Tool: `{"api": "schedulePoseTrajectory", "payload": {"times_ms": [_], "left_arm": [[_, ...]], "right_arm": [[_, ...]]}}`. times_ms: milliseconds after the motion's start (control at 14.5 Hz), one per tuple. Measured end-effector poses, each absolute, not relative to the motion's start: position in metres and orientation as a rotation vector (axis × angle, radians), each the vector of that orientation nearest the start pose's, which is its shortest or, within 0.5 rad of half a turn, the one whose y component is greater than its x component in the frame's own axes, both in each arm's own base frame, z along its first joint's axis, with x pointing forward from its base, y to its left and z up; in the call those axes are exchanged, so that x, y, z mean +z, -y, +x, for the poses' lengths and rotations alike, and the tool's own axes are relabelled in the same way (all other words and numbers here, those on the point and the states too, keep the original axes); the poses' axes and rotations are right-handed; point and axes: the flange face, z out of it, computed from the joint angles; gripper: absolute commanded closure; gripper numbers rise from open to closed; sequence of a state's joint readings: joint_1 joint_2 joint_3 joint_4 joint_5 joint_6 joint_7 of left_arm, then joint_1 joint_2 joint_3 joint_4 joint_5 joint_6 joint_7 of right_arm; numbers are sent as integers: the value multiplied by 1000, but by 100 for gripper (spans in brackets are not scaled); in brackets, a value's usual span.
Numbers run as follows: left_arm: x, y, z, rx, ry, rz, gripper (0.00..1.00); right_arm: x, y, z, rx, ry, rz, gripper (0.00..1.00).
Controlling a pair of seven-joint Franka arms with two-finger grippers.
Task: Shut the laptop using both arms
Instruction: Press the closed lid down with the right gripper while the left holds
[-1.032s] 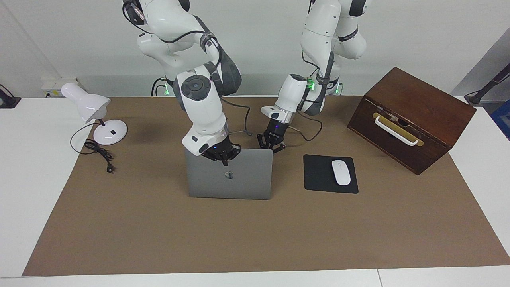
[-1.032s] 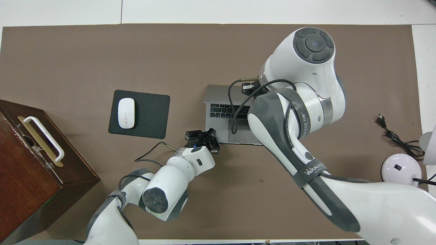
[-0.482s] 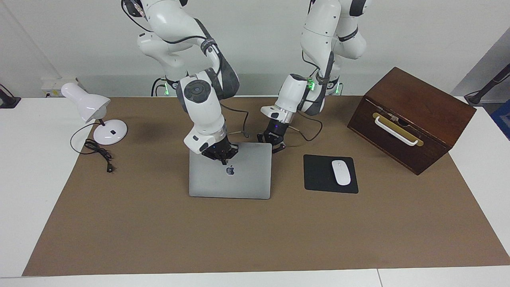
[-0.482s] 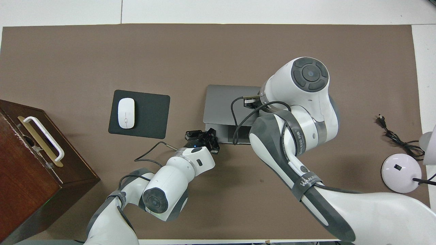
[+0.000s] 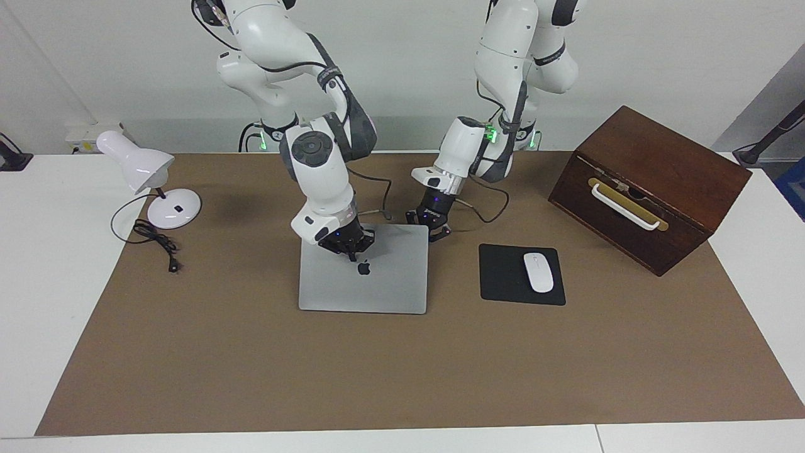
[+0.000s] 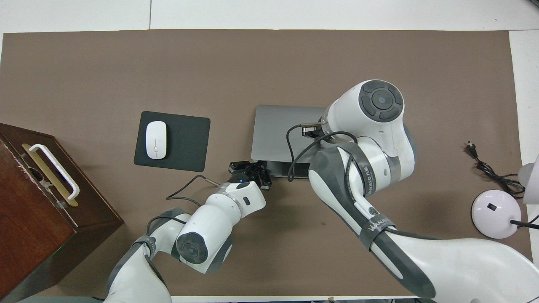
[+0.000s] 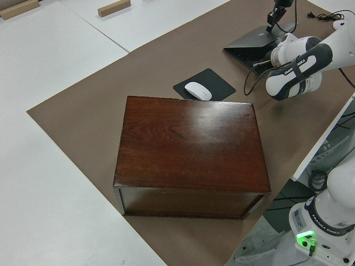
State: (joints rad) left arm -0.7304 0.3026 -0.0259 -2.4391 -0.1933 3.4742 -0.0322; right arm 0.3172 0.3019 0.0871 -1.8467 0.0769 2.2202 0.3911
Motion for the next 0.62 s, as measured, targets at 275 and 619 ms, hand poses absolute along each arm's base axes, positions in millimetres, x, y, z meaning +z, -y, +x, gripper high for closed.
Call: {"api": "schedulePoseTrajectory", "payload": {"times_ms": [275,619], "left_arm": [[267,349,404,-1131,-821,-3131,100],[267,349,404,-1131,-821,-3131,100]], "right_arm": [[361,-247,581,-54,-57,-3031,100],[355,-246,579,-62,-59,-3030,100]]}}
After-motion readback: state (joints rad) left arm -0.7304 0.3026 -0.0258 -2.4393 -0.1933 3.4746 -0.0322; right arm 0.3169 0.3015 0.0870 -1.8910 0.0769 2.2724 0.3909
